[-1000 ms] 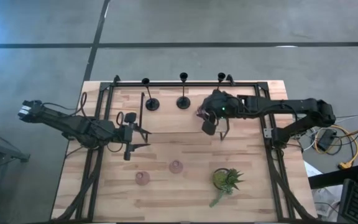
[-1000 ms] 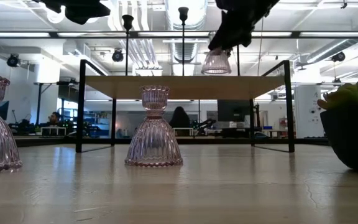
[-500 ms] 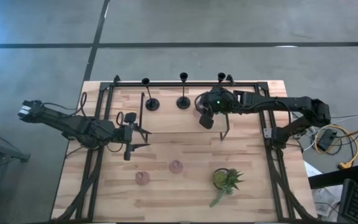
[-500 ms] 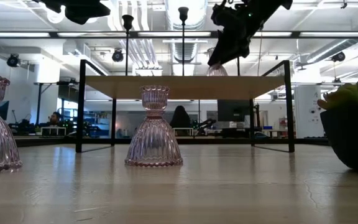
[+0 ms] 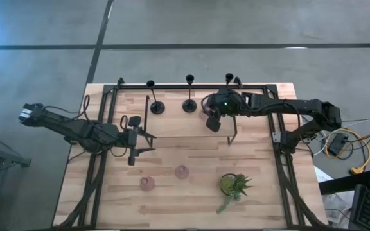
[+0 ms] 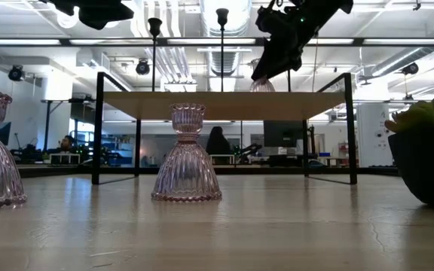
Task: Pick & Place candle stick holders
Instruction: Put the right pink glass candle holder on the shelf
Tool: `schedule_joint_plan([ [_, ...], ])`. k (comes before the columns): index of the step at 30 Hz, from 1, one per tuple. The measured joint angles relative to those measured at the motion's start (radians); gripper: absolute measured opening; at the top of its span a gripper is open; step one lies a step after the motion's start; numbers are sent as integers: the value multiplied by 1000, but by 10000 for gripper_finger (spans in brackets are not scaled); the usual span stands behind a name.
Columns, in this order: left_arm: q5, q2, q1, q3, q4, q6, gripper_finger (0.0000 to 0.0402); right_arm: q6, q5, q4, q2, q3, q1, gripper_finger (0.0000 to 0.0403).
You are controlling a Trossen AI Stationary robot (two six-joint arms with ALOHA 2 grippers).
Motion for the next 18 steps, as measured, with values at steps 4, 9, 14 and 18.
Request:
schedule_joint_plan([
  [4,0,0,0,0,0,0,209,1,0,0,0,0,-5,124],
  [9,0,0,0,0,0,0,209,19,-4,0,0,0,-5,124],
  [14,0,0,0,0,0,0,209,35,-3,0,0,0,-5,124],
  [18,0,0,0,0,0,0,209,64,-3,1,0,0,-5,151],
])
